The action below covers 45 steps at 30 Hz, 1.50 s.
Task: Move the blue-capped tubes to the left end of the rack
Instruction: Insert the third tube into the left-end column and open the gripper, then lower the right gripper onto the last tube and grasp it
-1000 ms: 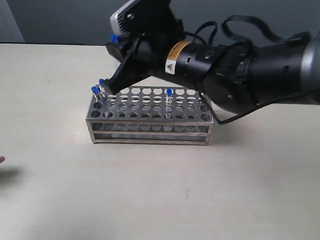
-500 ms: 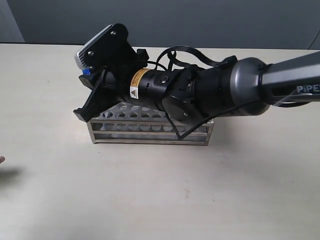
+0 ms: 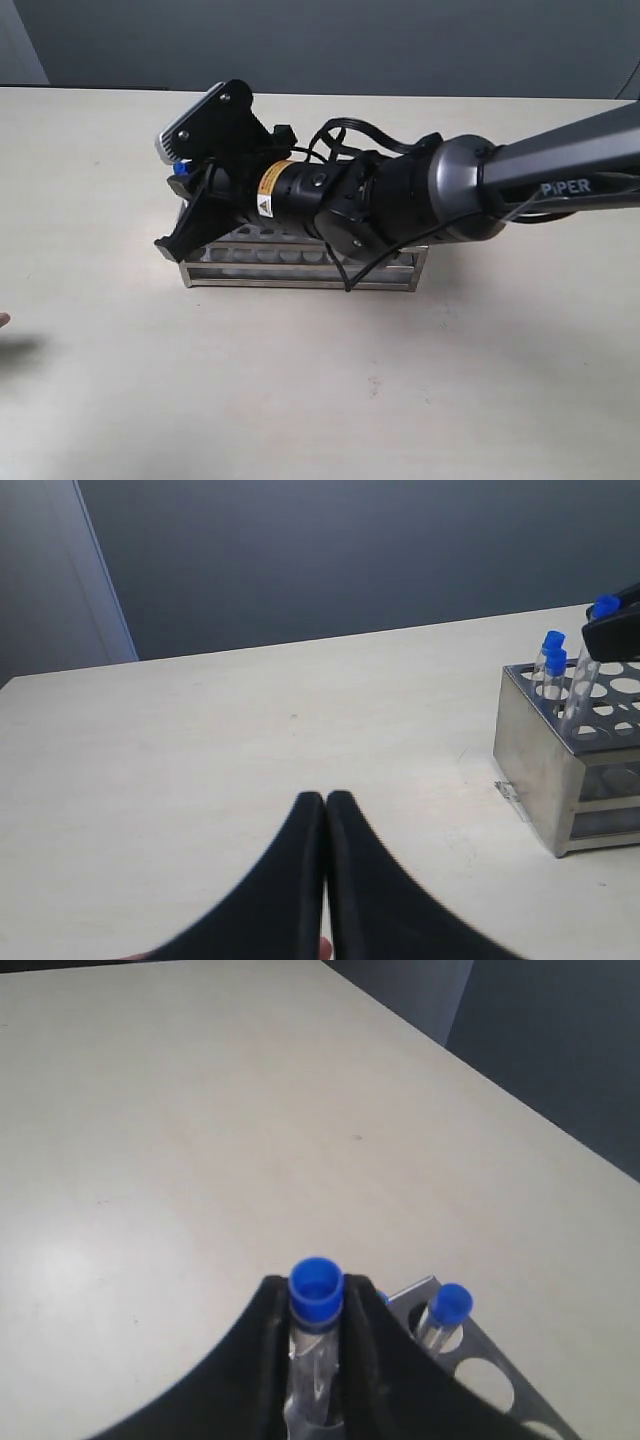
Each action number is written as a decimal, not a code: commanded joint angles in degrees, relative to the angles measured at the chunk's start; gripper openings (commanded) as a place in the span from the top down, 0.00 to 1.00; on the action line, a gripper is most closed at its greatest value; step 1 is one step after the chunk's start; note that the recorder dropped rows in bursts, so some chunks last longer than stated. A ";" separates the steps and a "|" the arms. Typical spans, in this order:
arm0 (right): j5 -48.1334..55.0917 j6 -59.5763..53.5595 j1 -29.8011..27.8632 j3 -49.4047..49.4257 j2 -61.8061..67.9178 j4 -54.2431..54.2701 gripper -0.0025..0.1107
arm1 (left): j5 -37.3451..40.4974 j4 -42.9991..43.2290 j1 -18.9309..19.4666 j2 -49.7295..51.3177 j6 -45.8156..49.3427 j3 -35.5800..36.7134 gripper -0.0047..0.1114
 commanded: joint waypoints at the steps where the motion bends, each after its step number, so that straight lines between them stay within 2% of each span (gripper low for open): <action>1: 2.01 1.43 0.11 -0.35 1.20 -0.01 0.92 | -0.69 -0.27 -0.25 0.20 -0.04 -0.30 0.95; 5: 2.16 1.43 0.11 -0.35 1.20 -0.01 0.67 | -0.69 -0.27 -0.25 0.20 -0.04 -0.30 0.95; 7: 2.29 1.43 0.11 -0.35 1.20 -0.01 0.59 | -0.69 -0.27 -0.25 0.20 -0.04 -0.30 0.95; 13: 4.14 -1.28 0.11 -0.24 -3.85 4.80 0.58 | -0.69 -0.27 -0.25 0.20 -0.04 -0.30 0.95; 16: 4.35 -12.21 -0.02 -0.24 -8.34 12.65 0.58 | -0.69 -0.27 -0.25 0.20 -0.04 -0.30 0.95; 20: 5.23 -25.94 -3.00 1.09 -13.54 27.36 0.58 | -0.69 -0.27 -0.25 0.20 -0.04 -0.30 0.95; 23: 1.83 -30.39 -5.74 5.89 -16.41 34.65 0.58 | -0.69 -0.27 -0.25 0.20 -0.04 -0.30 0.95; 28: -7.85 -29.36 -7.87 16.46 -19.46 38.27 0.58 | -0.69 -0.27 -0.25 0.20 -0.04 -0.30 0.95; 32: -8.78 -25.44 -7.87 21.67 -19.30 37.65 0.58 | -0.69 -0.27 -0.25 0.20 -0.04 -0.30 0.95; 38: -11.48 -23.85 -7.87 23.20 -17.09 36.86 0.58 | -0.69 -0.27 -0.25 0.20 -0.04 -0.30 0.95; 45: -13.82 -17.20 -7.87 23.20 -11.81 30.43 0.58 | -0.69 -0.27 -0.25 0.20 -0.04 -0.30 0.95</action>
